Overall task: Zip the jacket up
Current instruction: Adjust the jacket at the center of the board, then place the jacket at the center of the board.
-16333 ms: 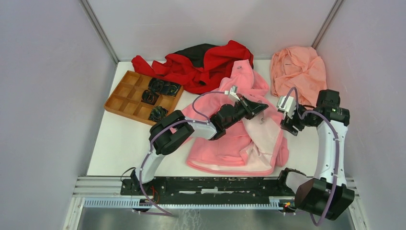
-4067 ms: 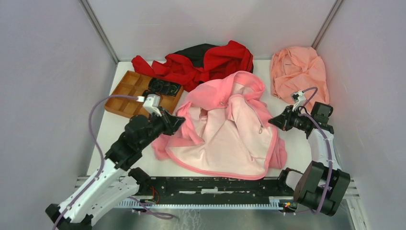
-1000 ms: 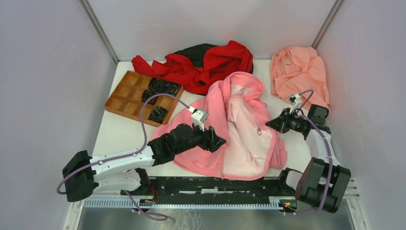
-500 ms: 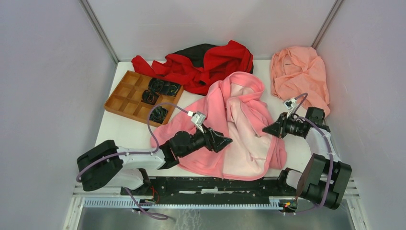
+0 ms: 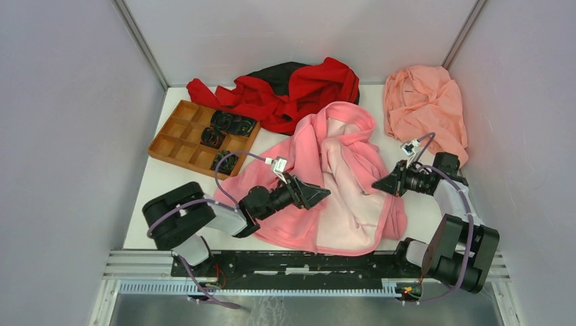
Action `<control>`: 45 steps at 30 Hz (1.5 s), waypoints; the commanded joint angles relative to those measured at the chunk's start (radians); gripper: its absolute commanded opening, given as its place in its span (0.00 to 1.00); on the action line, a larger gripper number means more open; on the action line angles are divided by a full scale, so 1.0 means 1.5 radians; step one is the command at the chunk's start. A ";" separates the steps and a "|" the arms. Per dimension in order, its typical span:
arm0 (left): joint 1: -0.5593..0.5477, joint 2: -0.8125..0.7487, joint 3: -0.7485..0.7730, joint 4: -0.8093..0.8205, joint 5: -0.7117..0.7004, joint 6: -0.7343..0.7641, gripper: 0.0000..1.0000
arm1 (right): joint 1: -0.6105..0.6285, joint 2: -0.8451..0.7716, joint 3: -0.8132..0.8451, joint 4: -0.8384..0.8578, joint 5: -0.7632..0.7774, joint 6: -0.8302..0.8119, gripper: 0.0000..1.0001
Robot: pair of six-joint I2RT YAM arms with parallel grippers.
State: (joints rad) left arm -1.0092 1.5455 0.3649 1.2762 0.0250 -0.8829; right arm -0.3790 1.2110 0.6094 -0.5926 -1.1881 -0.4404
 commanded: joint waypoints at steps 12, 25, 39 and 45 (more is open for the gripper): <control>-0.007 0.061 0.073 0.020 -0.032 -0.030 0.84 | 0.006 0.011 0.015 0.002 -0.018 -0.014 0.00; -0.011 0.108 0.047 0.160 -0.058 -0.061 0.82 | 0.006 0.013 0.017 0.000 -0.019 -0.015 0.00; -0.020 0.141 0.104 0.124 -0.032 -0.050 0.82 | 0.006 0.014 0.019 0.000 -0.020 -0.016 0.00; -0.025 0.154 0.114 0.126 -0.033 -0.049 0.81 | 0.006 0.017 0.019 -0.002 -0.020 -0.018 0.00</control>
State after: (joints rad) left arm -1.0401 1.7634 0.5064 1.4372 -0.0238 -0.9760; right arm -0.3748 1.2282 0.6094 -0.5922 -1.1938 -0.4442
